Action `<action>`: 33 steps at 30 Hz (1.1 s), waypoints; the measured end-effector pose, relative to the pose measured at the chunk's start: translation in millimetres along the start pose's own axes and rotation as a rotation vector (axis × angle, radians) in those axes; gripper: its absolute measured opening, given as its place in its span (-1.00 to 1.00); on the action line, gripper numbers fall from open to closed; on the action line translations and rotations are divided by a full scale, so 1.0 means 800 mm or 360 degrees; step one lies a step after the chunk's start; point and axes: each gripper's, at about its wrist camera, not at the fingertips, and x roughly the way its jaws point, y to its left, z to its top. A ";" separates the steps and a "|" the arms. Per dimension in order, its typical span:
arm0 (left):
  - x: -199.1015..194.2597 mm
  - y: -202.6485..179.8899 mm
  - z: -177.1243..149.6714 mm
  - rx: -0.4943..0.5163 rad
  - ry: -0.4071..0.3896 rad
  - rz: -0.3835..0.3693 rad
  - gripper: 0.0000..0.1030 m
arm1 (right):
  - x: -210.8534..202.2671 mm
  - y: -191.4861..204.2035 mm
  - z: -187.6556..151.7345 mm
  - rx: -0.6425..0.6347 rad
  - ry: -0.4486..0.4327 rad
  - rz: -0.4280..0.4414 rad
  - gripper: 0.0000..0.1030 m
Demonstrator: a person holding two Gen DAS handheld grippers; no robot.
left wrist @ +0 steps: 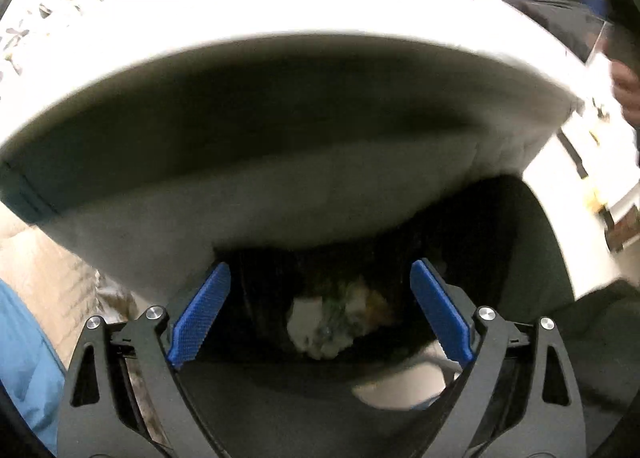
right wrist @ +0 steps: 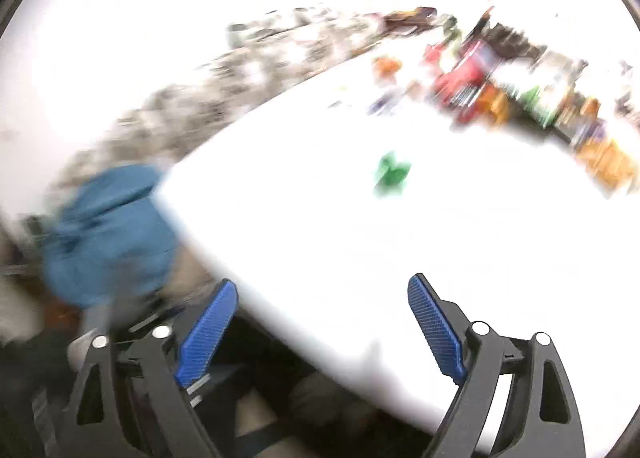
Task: Collect trash
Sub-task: 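Grasp the green flower toy with the right gripper while the left grasps the pale green pouch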
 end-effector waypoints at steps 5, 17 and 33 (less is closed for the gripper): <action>-0.045 0.005 0.020 -0.0023 -0.0183 0.0005 0.74 | 0.075 -0.005 0.051 0.0014 0.0055 -0.0274 0.50; -0.081 0.050 0.158 -0.0064 -0.0475 0.0279 0.74 | 0.049 -0.008 0.016 0.0206 -0.0038 -0.0225 -0.22; 0.120 0.261 0.396 -0.0979 -0.0176 0.0627 0.78 | -0.029 -0.096 -0.035 0.0476 -0.0153 -0.0234 -0.21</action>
